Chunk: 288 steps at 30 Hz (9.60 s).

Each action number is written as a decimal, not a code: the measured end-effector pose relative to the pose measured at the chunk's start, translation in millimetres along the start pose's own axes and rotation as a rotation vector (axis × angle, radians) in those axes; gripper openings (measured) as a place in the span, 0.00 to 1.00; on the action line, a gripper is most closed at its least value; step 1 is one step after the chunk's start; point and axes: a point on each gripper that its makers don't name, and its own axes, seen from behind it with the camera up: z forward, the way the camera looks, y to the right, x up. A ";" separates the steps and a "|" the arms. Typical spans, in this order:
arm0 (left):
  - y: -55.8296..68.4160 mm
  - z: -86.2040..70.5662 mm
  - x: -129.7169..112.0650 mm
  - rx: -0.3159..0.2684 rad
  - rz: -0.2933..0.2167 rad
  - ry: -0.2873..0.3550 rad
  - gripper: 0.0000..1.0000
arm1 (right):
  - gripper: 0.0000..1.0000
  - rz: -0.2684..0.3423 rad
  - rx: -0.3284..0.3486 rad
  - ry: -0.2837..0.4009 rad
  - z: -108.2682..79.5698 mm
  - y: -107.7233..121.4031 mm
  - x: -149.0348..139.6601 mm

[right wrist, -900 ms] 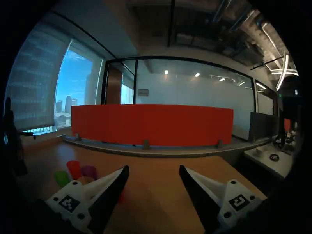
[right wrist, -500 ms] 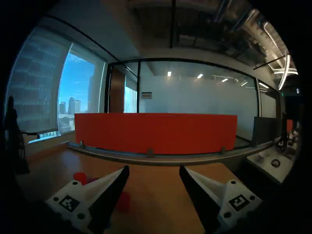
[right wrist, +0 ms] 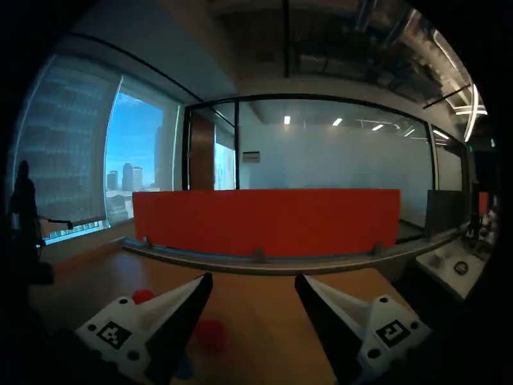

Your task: Pour water

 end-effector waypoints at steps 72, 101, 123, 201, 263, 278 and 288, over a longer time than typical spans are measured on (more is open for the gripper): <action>73.5 20.1 -147.8 -0.556 0.225 -0.395 0.92 | 1.00 -0.239 0.657 -0.418 -32.5 -115.8 -144.2; 60.7 43.7 -251.6 -0.529 0.333 -0.589 0.91 | 1.00 -0.251 0.669 -0.493 -28.6 -114.8 -190.5; 81.9 79.7 -278.2 -0.592 0.313 -0.620 0.91 | 1.00 -0.235 0.670 -0.523 -17.2 -116.1 -202.1; 69.2 61.0 -222.5 -0.542 0.230 -0.484 0.86 | 0.89 -0.277 0.689 -0.560 23.1 -158.8 -269.2; 102.6 20.4 -88.1 -0.555 0.160 -0.121 0.87 | 0.89 -0.131 0.653 -0.063 7.8 -172.3 -59.6; 104.2 19.2 -92.9 -0.570 0.152 -0.121 0.87 | 0.89 -0.151 0.647 -0.049 9.2 -169.1 -48.9; 115.9 18.1 -105.0 -0.590 0.155 -0.119 0.86 | 0.89 -0.222 0.666 -0.033 7.8 -177.6 -35.1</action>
